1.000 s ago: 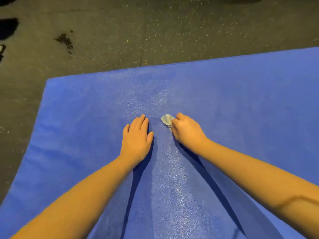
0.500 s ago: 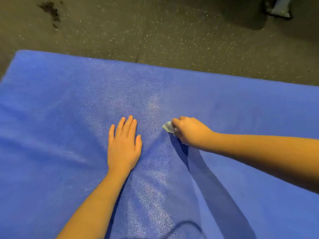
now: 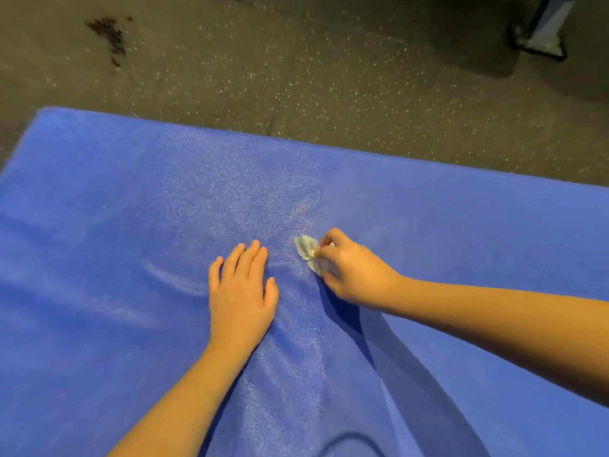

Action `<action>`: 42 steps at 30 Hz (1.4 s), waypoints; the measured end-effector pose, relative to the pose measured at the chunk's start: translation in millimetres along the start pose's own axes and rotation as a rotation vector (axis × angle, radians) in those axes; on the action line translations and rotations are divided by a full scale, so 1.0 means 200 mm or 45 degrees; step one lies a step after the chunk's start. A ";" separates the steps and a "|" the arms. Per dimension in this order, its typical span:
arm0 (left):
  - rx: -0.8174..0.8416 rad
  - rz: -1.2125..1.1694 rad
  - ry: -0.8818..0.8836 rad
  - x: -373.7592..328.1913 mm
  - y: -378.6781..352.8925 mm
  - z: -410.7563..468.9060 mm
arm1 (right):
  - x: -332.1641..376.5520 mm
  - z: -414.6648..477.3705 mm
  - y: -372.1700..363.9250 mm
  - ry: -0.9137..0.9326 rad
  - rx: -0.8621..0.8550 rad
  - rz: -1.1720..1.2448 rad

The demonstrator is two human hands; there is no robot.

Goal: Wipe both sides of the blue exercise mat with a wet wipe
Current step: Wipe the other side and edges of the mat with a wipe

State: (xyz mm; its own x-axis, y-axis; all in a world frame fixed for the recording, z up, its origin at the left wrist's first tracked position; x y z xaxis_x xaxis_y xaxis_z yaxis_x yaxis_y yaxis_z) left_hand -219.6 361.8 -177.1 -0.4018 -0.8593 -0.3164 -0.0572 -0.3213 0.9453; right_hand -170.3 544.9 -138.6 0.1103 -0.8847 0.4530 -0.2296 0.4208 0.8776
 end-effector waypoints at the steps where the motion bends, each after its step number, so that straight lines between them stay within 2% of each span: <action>1: -0.040 -0.034 0.015 -0.01 0.01 0.04 | 0.01 -0.02 0.00 0.077 0.047 0.020; 4: -0.074 -0.095 0.077 -0.06 -0.01 0.22 | -0.08 0.02 0.06 0.196 0.135 -0.080; 6: -0.040 -0.060 0.106 -0.08 -0.06 0.32 | -0.15 0.08 0.08 0.150 0.133 -0.225; 10: -0.055 -0.014 0.150 -0.09 -0.12 0.33 | -0.23 0.19 0.12 -0.131 -0.187 -0.258; 12: -0.079 -0.026 0.143 -0.09 -0.12 0.33 | -0.18 0.19 0.08 -0.043 -0.204 -0.199; 14: -0.097 -0.018 0.125 -0.09 -0.12 0.33 | -0.11 0.15 0.03 0.118 -0.129 -0.102; 16: -0.110 -0.012 0.118 -0.09 -0.12 0.33 | -0.15 0.15 0.06 0.133 -0.098 -0.053; 18: -0.109 -0.014 0.122 -0.09 -0.12 0.33 | -0.29 0.23 0.12 -0.072 -0.237 -0.121; 21: -0.109 -0.022 0.124 -0.09 -0.12 0.33 | -0.47 0.31 0.21 -0.541 -0.473 -0.162; 22: -0.112 -0.025 0.124 -0.09 -0.12 0.33 | -0.45 0.34 0.20 -0.546 -0.513 -0.138; 25: -0.131 -0.022 0.120 -0.10 -0.12 0.33 | -0.32 0.39 0.11 -0.219 -0.482 -0.075; 26: -0.139 -0.020 0.118 -0.10 -0.12 0.33 | -0.32 0.39 0.10 -0.188 -0.481 -0.079; 28: -0.150 -0.015 0.120 -0.10 -0.12 0.34 | -0.40 0.43 0.14 -0.326 -0.592 -0.121; 31: -0.151 -0.008 0.127 -0.09 -0.12 0.33 | -0.55 0.48 0.20 -0.803 -0.761 -0.142; 32: -0.152 -0.010 0.130 -0.09 -0.12 0.33 | -0.54 0.51 0.20 -0.856 -0.800 -0.110; 33: -0.153 -0.012 0.129 -0.09 -0.12 0.33 | -0.51 0.54 0.19 -0.805 -0.825 -0.063; 36: -0.154 -0.004 0.118 -0.09 -0.12 0.34 | -0.40 0.58 0.12 -0.342 -0.701 -0.085; 37: -0.152 -0.001 0.116 -0.09 -0.12 0.34 | -0.43 0.55 0.13 -0.327 -0.667 -0.154; 38: -0.152 -0.002 0.117 -0.09 -0.12 0.34 | -0.49 0.51 0.17 -0.431 -0.686 -0.219; 41: -0.151 -0.013 0.115 -0.09 -0.12 0.33 | -0.74 0.32 0.30 -1.038 -0.808 -0.267; 42: -0.153 -0.012 0.113 -0.09 -0.12 0.34 | -0.76 0.29 0.30 -1.123 -0.806 -0.254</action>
State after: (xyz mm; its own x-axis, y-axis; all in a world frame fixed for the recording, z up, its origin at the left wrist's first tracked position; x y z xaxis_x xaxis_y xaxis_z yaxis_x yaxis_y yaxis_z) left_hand -272.2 412.6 -189.3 -0.3193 -0.8861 -0.3361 0.0510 -0.3702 0.9276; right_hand -257.1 693.1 -163.4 -0.6966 -0.6746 0.2444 0.2800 0.0581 0.9583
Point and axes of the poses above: each hand's wrist, its own z-axis towards the middle knuckle, its own y-axis out of the back of the hand, x = y × z, the point moved 3 cm from there along z, towards the middle knuckle, and after that the axes turned 8 degrees about y, right-handed, at the moved point
